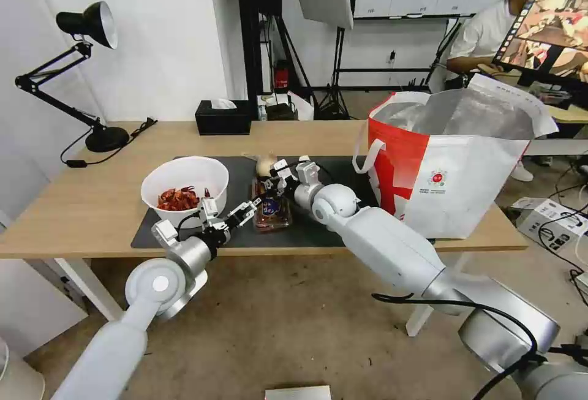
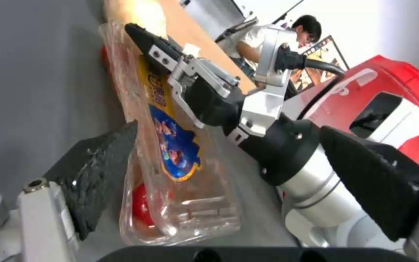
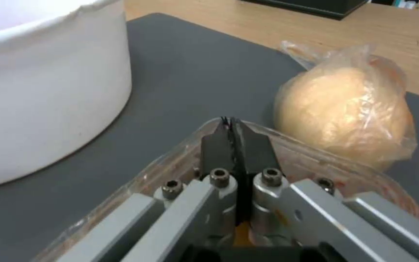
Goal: Pick up the trash from the table and place it into the takeout bag.
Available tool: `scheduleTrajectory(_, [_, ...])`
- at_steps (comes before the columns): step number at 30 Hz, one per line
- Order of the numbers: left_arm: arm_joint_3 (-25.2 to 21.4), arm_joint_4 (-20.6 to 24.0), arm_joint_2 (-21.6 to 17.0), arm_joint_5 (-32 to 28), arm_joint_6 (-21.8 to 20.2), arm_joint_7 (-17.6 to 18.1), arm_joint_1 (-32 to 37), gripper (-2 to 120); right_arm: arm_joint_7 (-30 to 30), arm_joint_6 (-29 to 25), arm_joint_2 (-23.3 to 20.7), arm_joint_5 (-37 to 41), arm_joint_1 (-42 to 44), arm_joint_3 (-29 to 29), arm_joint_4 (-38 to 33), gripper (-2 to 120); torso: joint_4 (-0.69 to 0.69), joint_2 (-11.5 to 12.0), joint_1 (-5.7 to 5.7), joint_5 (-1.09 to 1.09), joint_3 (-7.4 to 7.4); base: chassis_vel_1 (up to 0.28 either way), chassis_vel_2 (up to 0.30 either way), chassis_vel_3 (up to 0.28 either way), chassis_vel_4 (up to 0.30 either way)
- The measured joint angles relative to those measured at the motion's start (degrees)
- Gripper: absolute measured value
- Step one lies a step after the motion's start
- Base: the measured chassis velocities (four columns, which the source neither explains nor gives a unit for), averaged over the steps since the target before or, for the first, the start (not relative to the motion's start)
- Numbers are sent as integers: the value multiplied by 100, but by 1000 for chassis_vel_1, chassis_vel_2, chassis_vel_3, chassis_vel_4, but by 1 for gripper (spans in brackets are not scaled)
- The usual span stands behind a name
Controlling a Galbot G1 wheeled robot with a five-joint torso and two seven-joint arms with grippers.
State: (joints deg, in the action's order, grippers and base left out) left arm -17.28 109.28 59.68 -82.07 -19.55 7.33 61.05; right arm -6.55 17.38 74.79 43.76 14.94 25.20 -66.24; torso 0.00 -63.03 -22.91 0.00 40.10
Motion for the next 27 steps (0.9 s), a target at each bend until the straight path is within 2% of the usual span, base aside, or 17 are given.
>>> scheduleTrajectory(27, [303, -250, 133, 64, 25, 365, -224, 100, 131, 15, -149, -7, 160, -50, -254, 0, 0, 0, 0, 0, 0, 0, 0, 0, 0])
